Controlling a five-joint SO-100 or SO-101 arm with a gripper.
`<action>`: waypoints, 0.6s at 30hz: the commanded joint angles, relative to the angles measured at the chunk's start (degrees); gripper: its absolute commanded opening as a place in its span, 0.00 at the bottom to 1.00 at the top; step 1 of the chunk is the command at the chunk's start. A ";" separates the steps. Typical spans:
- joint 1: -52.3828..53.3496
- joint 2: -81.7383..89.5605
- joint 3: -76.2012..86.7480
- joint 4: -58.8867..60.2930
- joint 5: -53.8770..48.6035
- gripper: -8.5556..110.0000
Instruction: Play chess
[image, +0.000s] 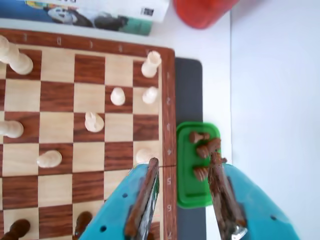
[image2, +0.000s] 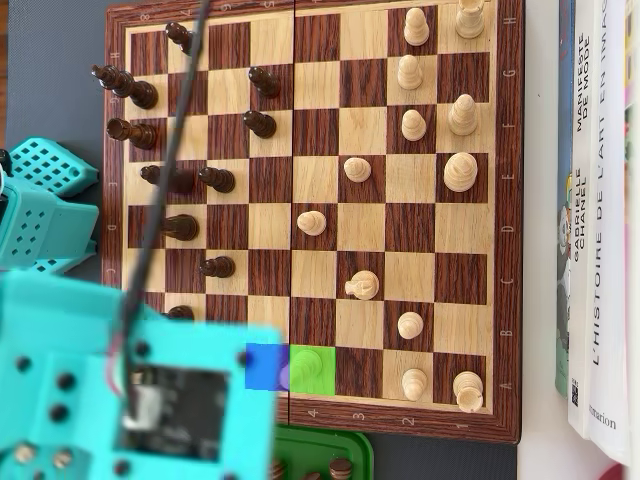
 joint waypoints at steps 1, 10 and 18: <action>-1.76 7.03 5.19 -6.50 2.99 0.20; -8.96 24.26 21.71 -27.33 13.89 0.20; -14.41 33.05 37.09 -54.23 23.38 0.20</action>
